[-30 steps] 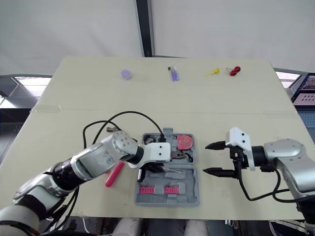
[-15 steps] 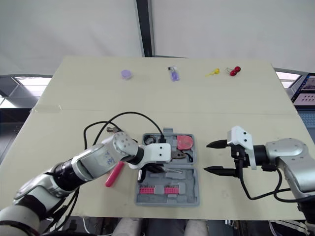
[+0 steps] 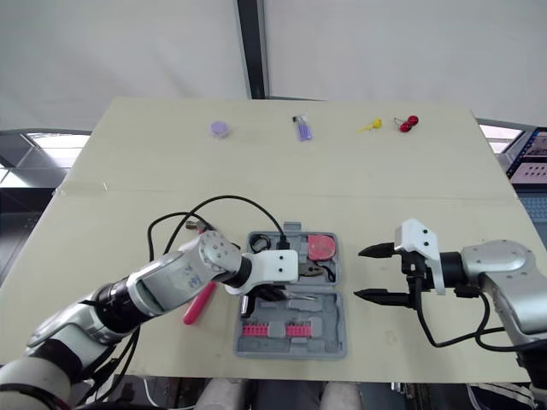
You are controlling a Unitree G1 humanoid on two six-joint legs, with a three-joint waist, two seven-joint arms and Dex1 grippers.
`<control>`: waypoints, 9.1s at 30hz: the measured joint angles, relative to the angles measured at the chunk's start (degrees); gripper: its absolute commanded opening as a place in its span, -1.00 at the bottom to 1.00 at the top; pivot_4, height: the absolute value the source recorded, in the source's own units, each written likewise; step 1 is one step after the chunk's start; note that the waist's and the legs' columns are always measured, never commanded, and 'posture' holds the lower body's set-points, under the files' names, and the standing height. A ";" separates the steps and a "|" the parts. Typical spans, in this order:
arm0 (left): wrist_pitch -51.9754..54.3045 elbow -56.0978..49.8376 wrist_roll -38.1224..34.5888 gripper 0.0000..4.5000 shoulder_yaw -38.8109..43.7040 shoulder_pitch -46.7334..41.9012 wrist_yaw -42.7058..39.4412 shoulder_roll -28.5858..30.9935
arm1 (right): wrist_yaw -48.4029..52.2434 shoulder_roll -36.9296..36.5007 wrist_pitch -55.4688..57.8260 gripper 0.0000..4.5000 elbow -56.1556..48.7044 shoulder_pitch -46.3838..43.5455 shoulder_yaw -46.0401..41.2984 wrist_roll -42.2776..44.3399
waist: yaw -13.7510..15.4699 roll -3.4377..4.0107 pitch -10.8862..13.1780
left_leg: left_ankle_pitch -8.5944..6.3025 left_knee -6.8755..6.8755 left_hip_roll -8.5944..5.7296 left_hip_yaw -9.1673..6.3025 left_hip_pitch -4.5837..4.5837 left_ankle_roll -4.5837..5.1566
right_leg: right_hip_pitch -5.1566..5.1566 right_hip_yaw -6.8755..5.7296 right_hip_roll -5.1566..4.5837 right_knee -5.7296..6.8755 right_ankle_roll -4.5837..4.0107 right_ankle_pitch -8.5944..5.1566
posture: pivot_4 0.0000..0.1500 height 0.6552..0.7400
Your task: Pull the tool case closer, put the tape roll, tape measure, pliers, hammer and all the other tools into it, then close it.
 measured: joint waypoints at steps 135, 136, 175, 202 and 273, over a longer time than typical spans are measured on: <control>-28.78 2.70 -21.88 0.99 63.44 38.46 7.77 0.24 | -8.58 4.40 7.66 1.00 8.41 -0.29 -10.36 4.67 | -1.04 0.40 -0.79 | -0.12 -0.15 0.05 0.04 0.77 0.07 | 0.65 -0.01 -0.02 -0.02 -0.02 0.00 | 1.00 1.00; -28.89 3.51 -21.16 0.99 65.13 39.35 9.48 0.25 | -9.25 4.57 7.04 1.00 9.68 -0.18 -10.94 4.33 | -1.04 0.40 -0.78 | -0.12 -0.16 0.05 0.04 0.78 0.06 | 0.64 -0.01 -0.02 -0.02 -0.02 0.00 | 1.00 1.00; -34.42 5.87 -14.77 0.99 69.19 53.81 22.07 -4.76 | -11.16 10.75 0.23 1.00 16.85 -10.01 -6.79 0.28 | -1.15 0.45 -0.75 | -0.21 -0.21 0.14 0.29 0.88 -0.02 | 0.60 0.07 0.00 -0.09 -0.04 -0.01 | 1.00 1.00; -18.53 13.85 -5.07 0.99 54.44 34.67 44.44 -18.85 | -3.25 12.02 2.98 1.00 7.42 -25.00 5.82 0.30 | -0.95 0.34 -0.69 | -0.23 -0.15 0.12 0.22 0.81 -0.01 | 0.59 0.04 0.01 -0.08 -0.04 -0.01 | 1.00 1.00; -17.34 3.49 -10.22 -0.98 32.64 14.42 -4.71 10.49 | -0.30 6.56 5.31 1.00 -0.58 -13.93 4.72 3.31 | -1.09 0.12 -0.43 | -0.22 -0.07 0.11 0.29 0.12 -0.01 | -0.08 0.05 0.02 -0.03 -0.03 -0.01 | 1.00 1.00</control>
